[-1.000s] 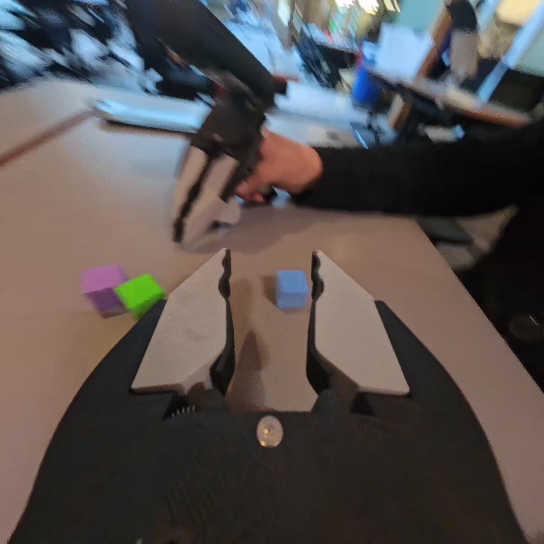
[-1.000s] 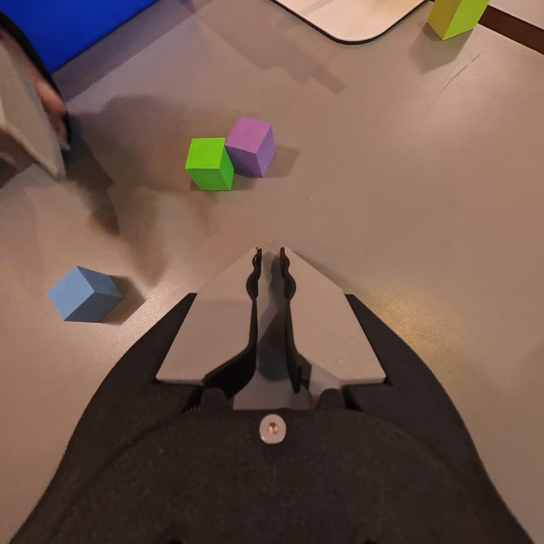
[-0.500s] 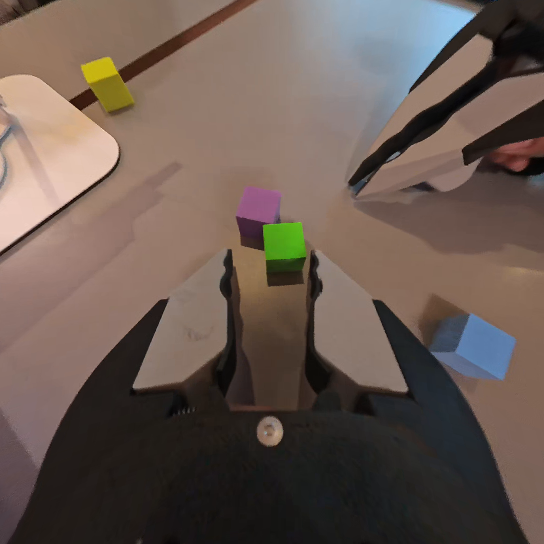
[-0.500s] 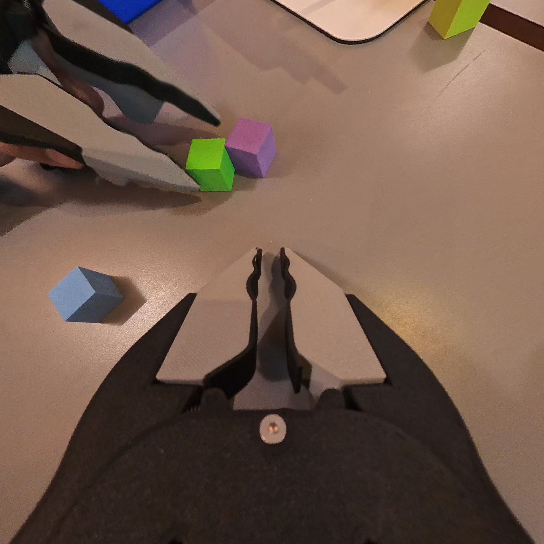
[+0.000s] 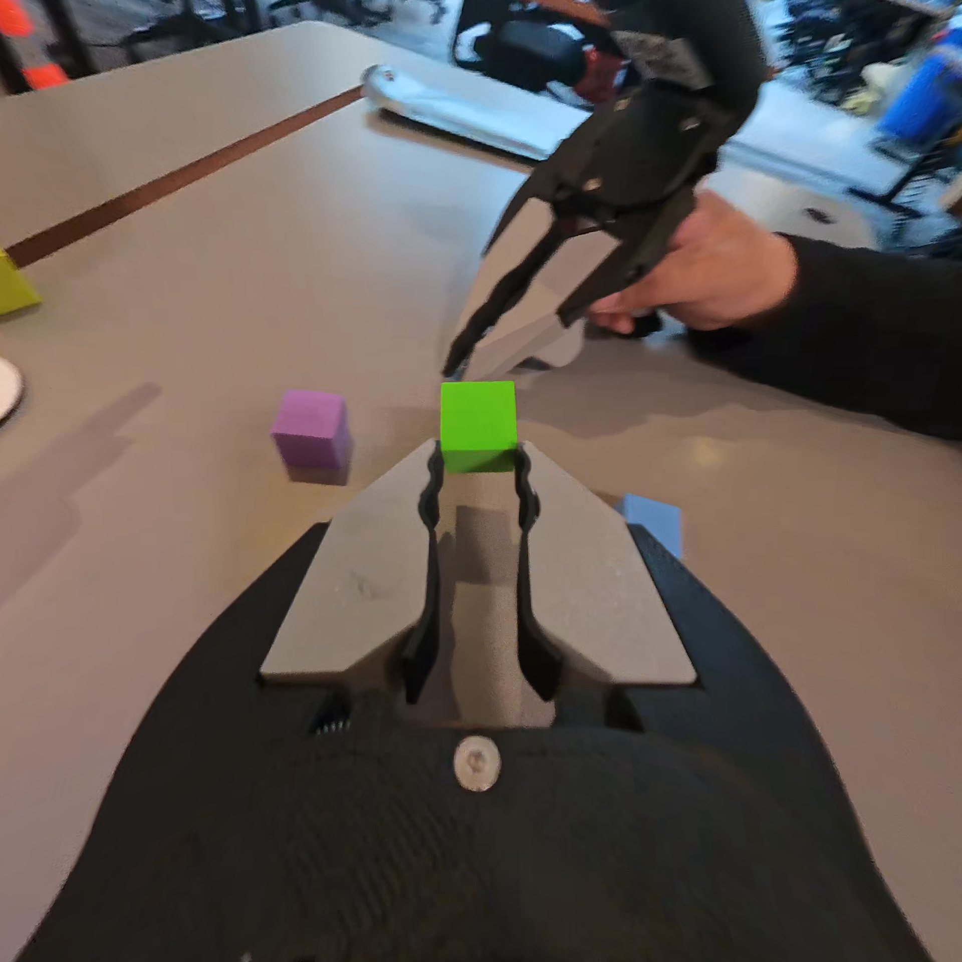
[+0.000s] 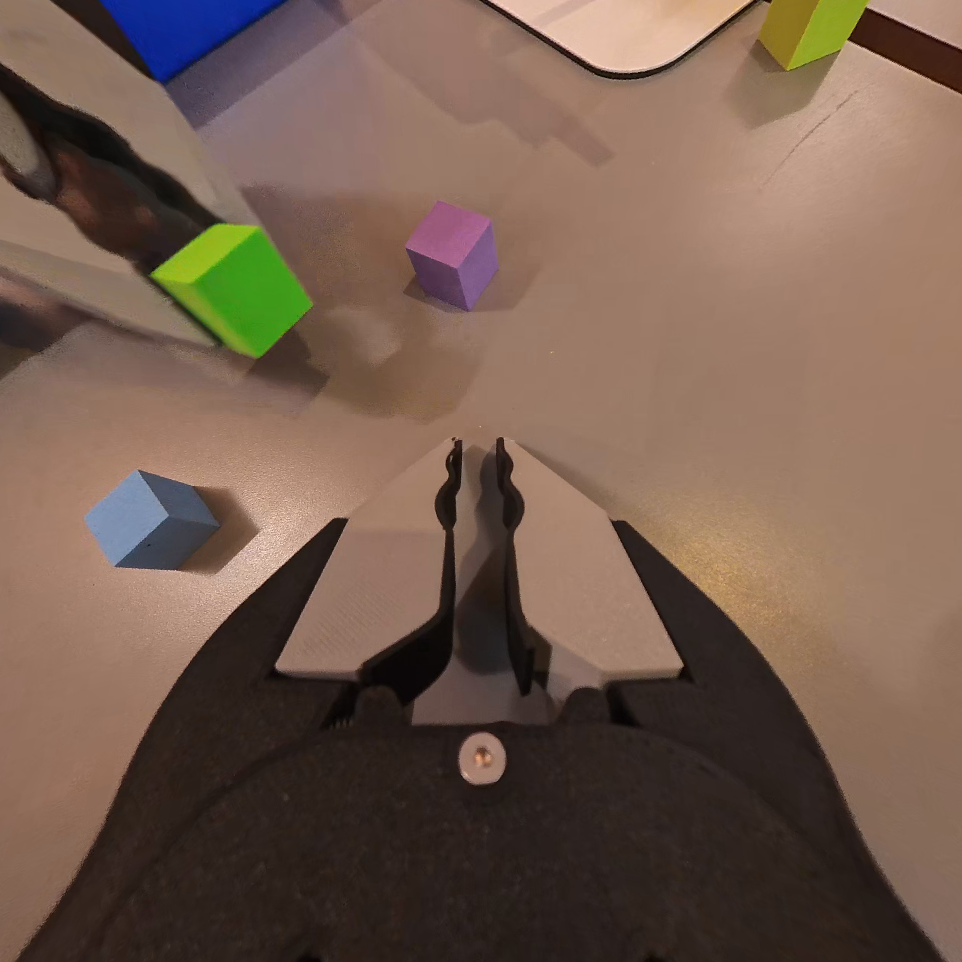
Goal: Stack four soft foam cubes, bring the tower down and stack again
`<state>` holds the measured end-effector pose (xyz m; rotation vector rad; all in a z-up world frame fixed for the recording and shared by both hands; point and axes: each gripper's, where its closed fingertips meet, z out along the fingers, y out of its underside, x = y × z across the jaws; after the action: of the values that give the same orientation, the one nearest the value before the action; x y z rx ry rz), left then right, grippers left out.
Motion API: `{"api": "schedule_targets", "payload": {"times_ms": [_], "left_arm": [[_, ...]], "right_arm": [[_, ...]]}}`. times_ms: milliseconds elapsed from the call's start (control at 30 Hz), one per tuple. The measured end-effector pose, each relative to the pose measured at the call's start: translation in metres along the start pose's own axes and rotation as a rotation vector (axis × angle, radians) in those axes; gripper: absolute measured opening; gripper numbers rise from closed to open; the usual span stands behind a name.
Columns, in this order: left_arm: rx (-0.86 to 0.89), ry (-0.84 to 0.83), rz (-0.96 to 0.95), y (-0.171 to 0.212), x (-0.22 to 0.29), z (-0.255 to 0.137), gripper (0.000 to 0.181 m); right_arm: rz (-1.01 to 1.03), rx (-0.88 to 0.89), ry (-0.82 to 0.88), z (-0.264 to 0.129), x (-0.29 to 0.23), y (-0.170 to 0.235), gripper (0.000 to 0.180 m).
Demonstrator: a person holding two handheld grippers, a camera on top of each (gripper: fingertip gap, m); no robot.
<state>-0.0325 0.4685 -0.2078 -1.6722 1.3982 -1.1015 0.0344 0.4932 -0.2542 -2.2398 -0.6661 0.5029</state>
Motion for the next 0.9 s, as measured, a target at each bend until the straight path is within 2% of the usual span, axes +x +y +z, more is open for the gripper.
{"api": "schedule_targets", "payload": {"times_ms": [100, 233, 467, 633, 900], "left_arm": [[-0.045, 0.096, 0.024, 0.010, 0.019, -0.004, 0.025], [-0.172, 0.089, 0.146, 0.028, 0.030, -0.011, 0.025], [-0.144, 0.060, 0.227, 0.001, 0.049, -0.025, 0.025], [-0.231, 0.056, 0.255, 0.010, 0.059, -0.016, 0.025], [-0.278, 0.050, 0.243, 0.013, 0.068, -0.011, 0.025]], "right_arm": [[-0.004, 0.000, 0.001, 0.000, 0.000, 0.000, 0.011], [-0.004, 0.000, -0.002, 0.000, -0.001, 0.000, 0.012], [-0.006, -0.001, -0.001, 0.000, -0.001, 0.000, 0.012], [-0.006, -0.001, -0.001, 0.000, -0.001, 0.000, 0.012], [-0.001, 0.000, -0.006, 0.000, -0.001, 0.000, 0.012]]}}
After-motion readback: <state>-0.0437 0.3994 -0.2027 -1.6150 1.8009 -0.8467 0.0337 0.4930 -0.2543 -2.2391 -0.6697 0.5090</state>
